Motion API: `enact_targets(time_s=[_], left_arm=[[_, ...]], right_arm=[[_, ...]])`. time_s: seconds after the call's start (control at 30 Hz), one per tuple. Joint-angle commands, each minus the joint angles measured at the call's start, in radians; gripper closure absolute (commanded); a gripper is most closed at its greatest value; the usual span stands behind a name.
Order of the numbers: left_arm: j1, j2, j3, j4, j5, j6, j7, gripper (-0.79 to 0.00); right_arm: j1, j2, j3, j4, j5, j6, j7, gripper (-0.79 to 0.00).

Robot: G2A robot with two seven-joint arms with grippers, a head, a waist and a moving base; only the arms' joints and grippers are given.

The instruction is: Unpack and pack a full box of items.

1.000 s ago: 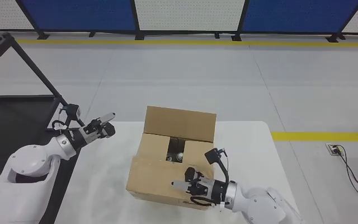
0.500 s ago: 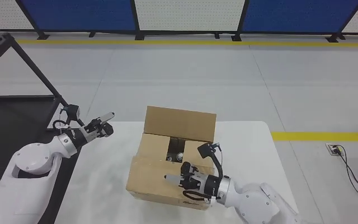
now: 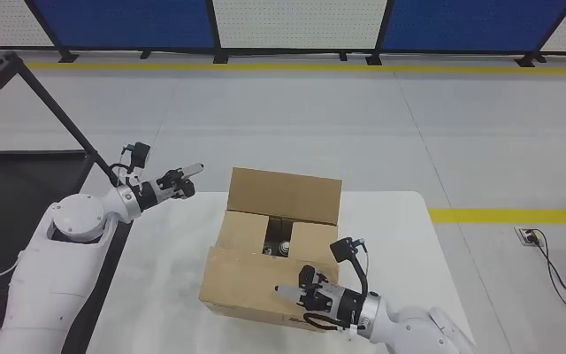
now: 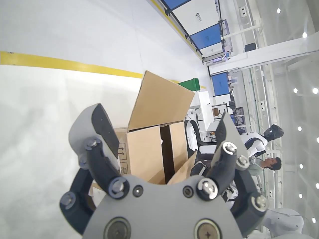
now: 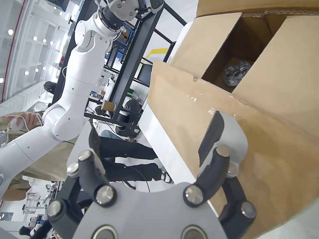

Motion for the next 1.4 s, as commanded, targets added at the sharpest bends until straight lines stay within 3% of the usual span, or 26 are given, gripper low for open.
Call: enact_targets(time_s=[0.0, 0.17, 0.3, 0.4, 0.57, 0.87, 1.1, 1.37], left_arm=[[0.000, 0.000, 0.000, 0.000, 0.000, 0.000, 0.000, -0.785], [0.000, 0.000, 0.000, 0.000, 0.000, 0.000, 0.000, -0.785], [0.009, -0.007, 0.028, -0.004, 0.062, 0.016, 0.087, -0.785], [-0.032, -0.021, 0.070, 0.059, 0.080, -0.013, 0.067, -0.785], [-0.113, -0.064, 0.152, 0.196, 0.044, -0.115, 0.011, -0.785], [-0.228, -0.157, 0.264, 0.436, -0.007, -0.256, 0.045, -0.785], [-0.274, -0.222, 0.323, 0.552, -0.009, -0.324, 0.071, -0.785], [-0.304, -0.277, 0.345, 0.635, -0.028, -0.365, 0.099, -0.785]], right_arm=[[0.001, 0.000, -0.001, 0.001, 0.001, 0.000, 0.000, -0.785], [0.001, 0.000, -0.001, 0.001, 0.001, 0.000, 0.000, -0.785], [-0.005, -0.001, -0.002, -0.003, 0.003, -0.007, -0.008, -0.785], [-0.006, -0.002, -0.003, -0.009, 0.016, -0.039, -0.003, -0.785], [-0.009, -0.003, -0.005, -0.027, 0.008, -0.046, 0.002, -0.785], [-0.023, -0.006, -0.011, -0.042, -0.011, -0.034, 0.005, -0.785], [-0.029, -0.007, -0.011, -0.043, -0.018, -0.030, 0.005, -0.785], [-0.032, -0.009, -0.008, -0.042, -0.018, -0.029, 0.011, -0.785]])
